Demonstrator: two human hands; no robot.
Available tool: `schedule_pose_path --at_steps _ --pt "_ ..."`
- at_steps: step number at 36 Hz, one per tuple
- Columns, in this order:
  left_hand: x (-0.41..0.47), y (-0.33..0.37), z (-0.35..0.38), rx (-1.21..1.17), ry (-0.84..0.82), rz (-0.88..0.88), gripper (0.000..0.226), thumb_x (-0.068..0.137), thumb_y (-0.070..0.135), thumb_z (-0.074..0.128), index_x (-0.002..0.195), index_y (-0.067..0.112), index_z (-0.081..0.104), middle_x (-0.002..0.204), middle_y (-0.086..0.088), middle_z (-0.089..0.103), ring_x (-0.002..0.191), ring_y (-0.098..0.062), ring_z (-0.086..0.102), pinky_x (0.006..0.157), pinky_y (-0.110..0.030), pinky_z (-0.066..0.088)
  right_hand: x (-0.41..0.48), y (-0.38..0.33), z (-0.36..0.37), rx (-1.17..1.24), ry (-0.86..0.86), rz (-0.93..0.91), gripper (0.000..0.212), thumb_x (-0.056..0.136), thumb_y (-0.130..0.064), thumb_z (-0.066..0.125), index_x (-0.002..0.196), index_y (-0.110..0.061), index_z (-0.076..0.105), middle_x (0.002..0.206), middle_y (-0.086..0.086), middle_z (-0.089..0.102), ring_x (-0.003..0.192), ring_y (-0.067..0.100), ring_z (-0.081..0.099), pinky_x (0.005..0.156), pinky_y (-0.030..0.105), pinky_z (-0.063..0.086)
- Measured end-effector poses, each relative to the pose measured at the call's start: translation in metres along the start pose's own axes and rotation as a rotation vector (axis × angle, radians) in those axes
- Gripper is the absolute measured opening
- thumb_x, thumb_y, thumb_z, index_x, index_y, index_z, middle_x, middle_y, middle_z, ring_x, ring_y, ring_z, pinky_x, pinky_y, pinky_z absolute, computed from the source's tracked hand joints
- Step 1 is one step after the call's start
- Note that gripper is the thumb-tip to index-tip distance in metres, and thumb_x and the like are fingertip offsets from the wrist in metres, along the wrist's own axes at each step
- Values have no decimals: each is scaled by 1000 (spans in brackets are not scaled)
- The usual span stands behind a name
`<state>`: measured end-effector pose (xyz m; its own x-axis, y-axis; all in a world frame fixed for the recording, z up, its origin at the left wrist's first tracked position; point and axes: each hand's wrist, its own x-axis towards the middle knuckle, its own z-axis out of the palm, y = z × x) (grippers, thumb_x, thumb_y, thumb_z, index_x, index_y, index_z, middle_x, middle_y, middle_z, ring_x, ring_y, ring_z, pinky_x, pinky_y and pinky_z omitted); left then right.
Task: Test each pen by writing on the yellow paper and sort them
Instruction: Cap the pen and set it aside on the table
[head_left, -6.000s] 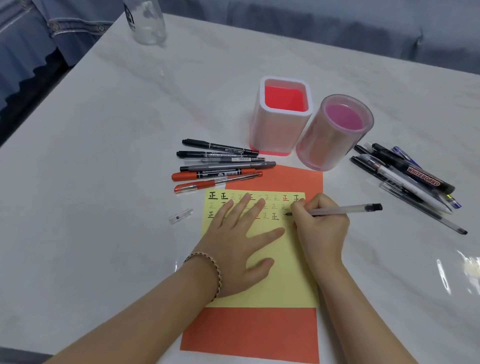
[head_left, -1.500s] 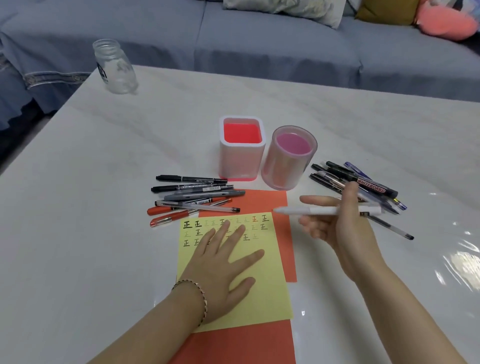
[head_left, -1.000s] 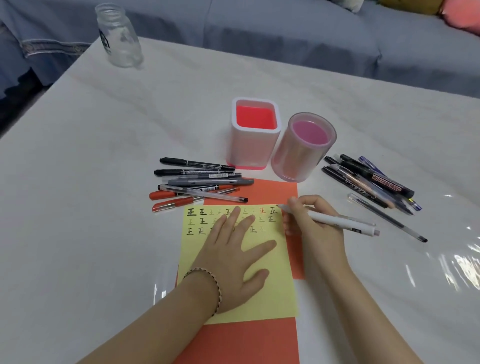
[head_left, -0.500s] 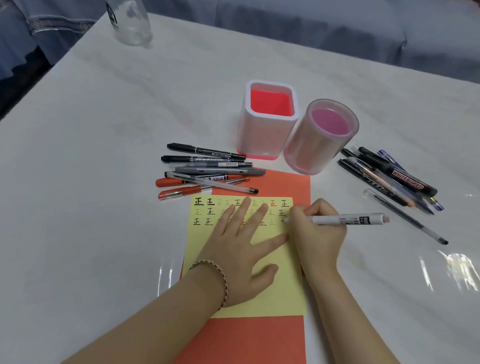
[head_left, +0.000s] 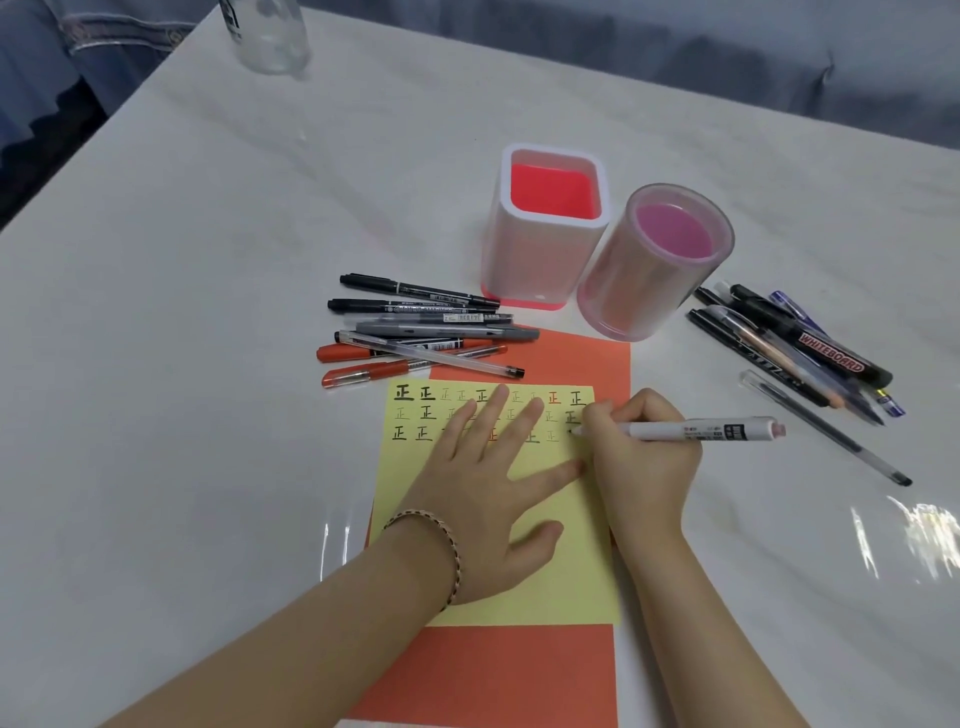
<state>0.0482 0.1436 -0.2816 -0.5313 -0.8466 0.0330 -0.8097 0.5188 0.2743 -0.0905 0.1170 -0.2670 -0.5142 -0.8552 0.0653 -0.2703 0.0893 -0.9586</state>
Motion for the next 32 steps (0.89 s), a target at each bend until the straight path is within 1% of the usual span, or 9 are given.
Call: schedule_pose_path --at_steps 4,12,17,21,29,31,32 --pt "0 0 0 -6 1 -1 50 80 51 38 128 45 45 146 -11 35 136 -38 24 106 -48 13 1 1 0 -16 32 -19 38 74 1 58 48 -13 34 39 -8 35 43 5 32 44 12 27" --pt "0 0 0 -4 -4 -3 50 80 52 37 129 46 44 146 -11 34 137 -37 23 105 -49 13 2 2 -1 -33 8 -25 38 73 1 59 48 -13 34 37 -10 36 41 5 33 43 11 26" --pt "0 0 0 -12 -9 -1 50 80 52 37 129 45 44 147 -11 33 137 -37 21 105 -49 13 1 2 -2 -40 -14 -26 38 71 5 58 47 -12 34 34 -12 38 39 1 39 42 8 28" --pt "0 0 0 -15 -5 -1 50 80 52 37 129 45 45 147 -11 33 137 -37 22 105 -49 12 1 1 -2 -29 4 -16 38 72 5 58 48 -11 34 34 -11 37 39 3 36 42 9 27" --pt "0 0 1 -15 3 -1 50 80 51 39 129 44 45 146 -11 35 136 -38 24 105 -48 13 2 2 -1 -30 18 -24 37 71 6 57 48 -11 34 35 -11 37 39 2 38 42 8 28" --pt "0 0 1 -15 3 -2 50 80 51 38 128 45 44 146 -11 35 136 -37 24 105 -49 14 1 3 -1 -18 16 -31 36 71 3 57 47 -12 34 35 -11 37 39 2 37 42 7 28" --pt "0 0 1 -15 2 -5 50 79 52 38 128 45 45 146 -11 35 136 -37 24 104 -48 14 1 3 -1 -17 9 -38 34 69 -2 57 47 -13 33 35 -11 36 39 3 36 42 8 28"
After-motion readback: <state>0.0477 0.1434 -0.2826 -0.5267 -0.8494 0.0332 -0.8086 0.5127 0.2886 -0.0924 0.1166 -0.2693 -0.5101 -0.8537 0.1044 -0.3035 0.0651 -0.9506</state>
